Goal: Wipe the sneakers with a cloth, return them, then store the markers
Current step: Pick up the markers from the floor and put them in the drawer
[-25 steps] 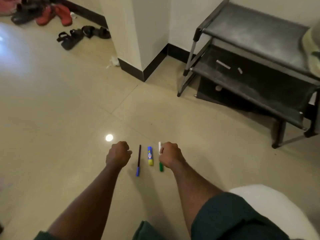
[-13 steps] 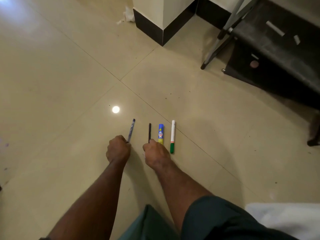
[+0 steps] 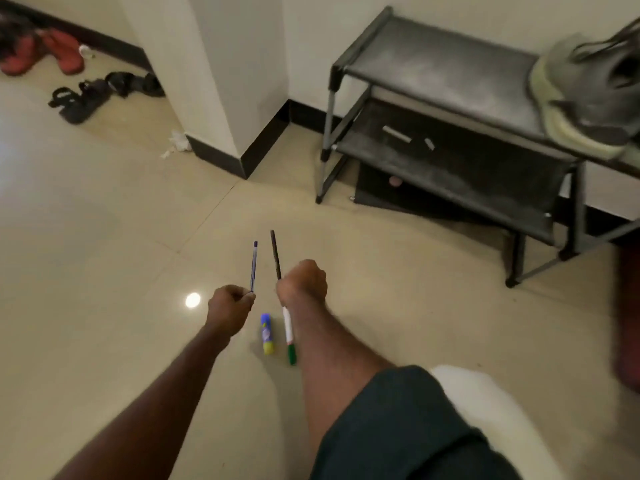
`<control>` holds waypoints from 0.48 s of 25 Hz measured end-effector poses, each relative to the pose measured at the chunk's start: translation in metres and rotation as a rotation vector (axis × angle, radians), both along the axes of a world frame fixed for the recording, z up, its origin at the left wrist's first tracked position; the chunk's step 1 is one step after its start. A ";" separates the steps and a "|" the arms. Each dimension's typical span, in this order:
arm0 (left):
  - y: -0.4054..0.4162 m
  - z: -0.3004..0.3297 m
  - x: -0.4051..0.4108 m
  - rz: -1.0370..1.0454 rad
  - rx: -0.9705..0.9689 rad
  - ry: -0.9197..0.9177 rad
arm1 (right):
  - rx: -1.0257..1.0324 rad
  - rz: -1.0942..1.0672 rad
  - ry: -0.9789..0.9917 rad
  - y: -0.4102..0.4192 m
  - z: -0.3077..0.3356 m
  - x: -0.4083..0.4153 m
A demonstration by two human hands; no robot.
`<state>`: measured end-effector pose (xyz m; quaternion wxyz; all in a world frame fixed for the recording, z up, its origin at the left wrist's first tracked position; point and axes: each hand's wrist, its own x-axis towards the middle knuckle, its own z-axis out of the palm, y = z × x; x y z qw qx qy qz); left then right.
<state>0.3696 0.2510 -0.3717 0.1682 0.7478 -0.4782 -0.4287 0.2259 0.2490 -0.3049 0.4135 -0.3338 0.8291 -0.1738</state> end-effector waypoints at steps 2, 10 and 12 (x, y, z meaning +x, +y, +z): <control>-0.026 0.046 -0.032 -0.160 -0.065 0.031 | 0.019 0.007 -0.002 -0.018 0.039 -0.052; -0.010 0.225 -0.197 -0.719 -0.221 0.064 | -0.221 -0.117 -0.194 0.083 0.167 -0.268; 0.016 0.249 -0.250 -0.849 -0.229 0.080 | -0.252 -0.149 -0.187 0.133 0.187 -0.319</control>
